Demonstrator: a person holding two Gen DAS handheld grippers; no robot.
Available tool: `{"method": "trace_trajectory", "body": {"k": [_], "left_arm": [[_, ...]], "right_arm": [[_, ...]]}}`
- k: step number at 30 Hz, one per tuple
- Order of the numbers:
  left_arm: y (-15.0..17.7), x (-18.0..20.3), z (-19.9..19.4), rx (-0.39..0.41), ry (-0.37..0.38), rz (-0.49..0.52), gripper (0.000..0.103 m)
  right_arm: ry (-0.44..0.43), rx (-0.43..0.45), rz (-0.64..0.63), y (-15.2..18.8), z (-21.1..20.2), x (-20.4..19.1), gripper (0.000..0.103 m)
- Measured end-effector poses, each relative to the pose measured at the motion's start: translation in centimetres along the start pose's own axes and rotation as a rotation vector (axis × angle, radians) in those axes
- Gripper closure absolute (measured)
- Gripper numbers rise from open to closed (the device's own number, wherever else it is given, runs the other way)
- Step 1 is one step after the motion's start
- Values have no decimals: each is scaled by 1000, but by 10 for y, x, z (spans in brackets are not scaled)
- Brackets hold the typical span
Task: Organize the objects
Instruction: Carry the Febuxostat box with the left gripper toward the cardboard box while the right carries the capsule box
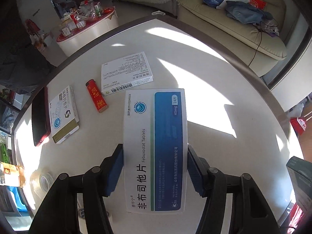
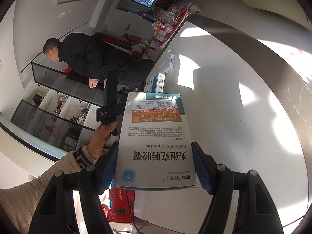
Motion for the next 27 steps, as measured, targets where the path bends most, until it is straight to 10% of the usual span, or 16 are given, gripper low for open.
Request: {"method": "trace_trajectory", "body": {"k": [14,27], "left_arm": [[87,47,-192,340,284,-395,38],[202,-21,-279,556,217,-636,38]], "right_arm": [[38,-43,79,39,7,5,32],[45,-139,39,100,33,-51,32]]}}
Point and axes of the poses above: each gripper's, at about its wrist camera, not at the fingertips, and z roughly the way its jaws point, x to its right, y to its underside, the point moved 9 cm from there along z, roughly the way its jaws point, and after that the axes turned 6 degrees about -y, right-handed, at the moved point
